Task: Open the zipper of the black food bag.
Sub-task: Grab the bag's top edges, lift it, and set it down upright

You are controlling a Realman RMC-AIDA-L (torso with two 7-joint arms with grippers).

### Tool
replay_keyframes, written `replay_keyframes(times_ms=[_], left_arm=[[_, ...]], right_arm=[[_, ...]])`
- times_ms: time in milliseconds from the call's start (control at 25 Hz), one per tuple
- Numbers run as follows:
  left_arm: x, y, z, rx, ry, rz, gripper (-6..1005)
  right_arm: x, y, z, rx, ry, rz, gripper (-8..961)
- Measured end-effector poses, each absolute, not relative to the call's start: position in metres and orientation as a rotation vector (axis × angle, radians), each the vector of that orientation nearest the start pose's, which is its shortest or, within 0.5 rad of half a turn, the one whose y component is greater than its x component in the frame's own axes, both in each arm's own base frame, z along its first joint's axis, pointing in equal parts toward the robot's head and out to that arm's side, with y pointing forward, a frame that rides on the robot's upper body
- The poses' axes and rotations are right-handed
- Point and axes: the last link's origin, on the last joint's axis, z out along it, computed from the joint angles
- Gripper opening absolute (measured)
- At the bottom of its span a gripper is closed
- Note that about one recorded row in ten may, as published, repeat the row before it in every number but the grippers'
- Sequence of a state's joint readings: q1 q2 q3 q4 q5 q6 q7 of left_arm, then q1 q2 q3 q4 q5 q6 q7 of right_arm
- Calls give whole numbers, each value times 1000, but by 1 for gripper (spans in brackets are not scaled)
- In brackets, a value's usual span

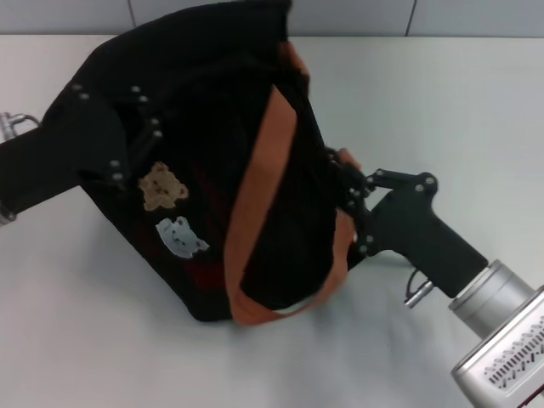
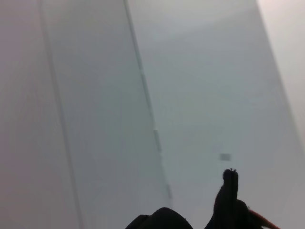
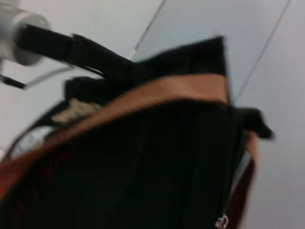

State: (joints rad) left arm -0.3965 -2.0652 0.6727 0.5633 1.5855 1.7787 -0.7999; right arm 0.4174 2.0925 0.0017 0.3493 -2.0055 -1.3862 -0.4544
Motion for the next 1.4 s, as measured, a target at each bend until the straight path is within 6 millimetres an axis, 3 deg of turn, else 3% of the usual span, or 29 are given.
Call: replay_keyframes(times_ms=[400,680,1400], left_arm=[[-281,282,43,-2282,-39,-1069,73],[-284,279,43,-2269,-51,-1064,76],[-297,266,40,-2221,-129,-1065,117]], right_arm=[[283,263,-77,-1900,-80,563,0],[294,267,-65,-1831,-21,531,1],[293,276,-57,-1783,84,612,41]])
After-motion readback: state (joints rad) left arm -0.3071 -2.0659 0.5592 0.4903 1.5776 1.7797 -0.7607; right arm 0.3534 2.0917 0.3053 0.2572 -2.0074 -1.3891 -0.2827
